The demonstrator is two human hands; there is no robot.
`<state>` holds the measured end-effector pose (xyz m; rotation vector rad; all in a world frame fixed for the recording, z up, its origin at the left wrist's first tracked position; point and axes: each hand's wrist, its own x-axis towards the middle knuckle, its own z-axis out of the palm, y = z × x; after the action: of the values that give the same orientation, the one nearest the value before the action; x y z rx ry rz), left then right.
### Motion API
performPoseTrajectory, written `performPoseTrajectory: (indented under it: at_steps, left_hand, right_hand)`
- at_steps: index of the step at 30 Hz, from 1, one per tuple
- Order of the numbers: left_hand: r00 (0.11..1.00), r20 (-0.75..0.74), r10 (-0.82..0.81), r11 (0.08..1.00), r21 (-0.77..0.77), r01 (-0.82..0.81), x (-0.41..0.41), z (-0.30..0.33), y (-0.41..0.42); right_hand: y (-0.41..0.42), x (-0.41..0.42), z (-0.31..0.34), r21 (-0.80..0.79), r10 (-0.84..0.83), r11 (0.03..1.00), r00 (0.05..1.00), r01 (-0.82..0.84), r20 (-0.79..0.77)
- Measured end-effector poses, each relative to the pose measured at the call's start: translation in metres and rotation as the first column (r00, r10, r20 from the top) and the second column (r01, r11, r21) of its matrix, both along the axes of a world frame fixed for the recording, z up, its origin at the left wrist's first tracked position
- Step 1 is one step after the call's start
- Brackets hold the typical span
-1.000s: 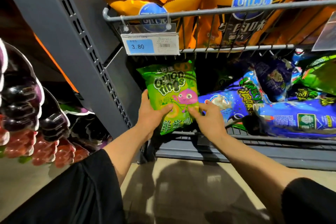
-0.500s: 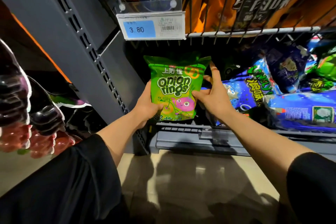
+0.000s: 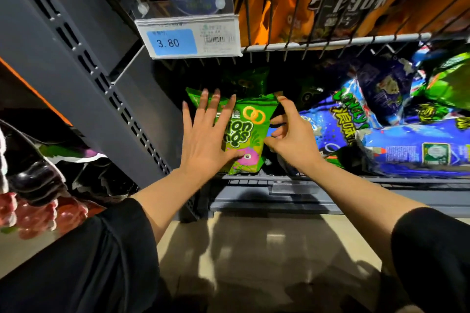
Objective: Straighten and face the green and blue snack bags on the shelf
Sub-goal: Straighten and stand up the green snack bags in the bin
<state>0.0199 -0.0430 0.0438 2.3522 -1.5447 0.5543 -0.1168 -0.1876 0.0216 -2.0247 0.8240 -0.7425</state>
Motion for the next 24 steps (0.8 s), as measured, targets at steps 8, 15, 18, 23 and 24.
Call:
performPoseTrajectory:
  at_steps: [8,15,18,23,24]
  left_hand:
    - [1.000,0.017,0.027,0.998,0.050,-0.027,-0.013,-0.037,0.002]
    - [0.995,0.034,0.095,0.993,0.072,-0.097,-0.031,-0.037,-0.006]
    - [0.988,0.045,0.147,0.987,0.058,-0.149,-0.038,-0.032,-0.009]
    - [0.996,0.088,0.032,0.996,0.075,-0.038,-0.066,-0.025,-0.023]
    - [0.995,0.099,0.001,0.995,0.102,-0.011,-0.075,-0.023,-0.029]
  right_hand:
    - [-0.048,-0.054,0.006,-0.564,-0.338,0.814,0.677,-0.138,-0.654]
    - [-0.049,-0.071,0.010,-0.642,-0.320,0.756,0.783,-0.129,-0.534]
    - [-0.055,-0.083,0.021,-0.697,-0.399,0.716,0.840,0.035,-0.367]
    - [-0.074,-0.111,0.033,-0.739,-0.436,0.641,0.891,0.208,-0.127]
    - [-0.078,-0.118,0.033,-0.760,-0.427,0.618,0.898,0.202,-0.109]
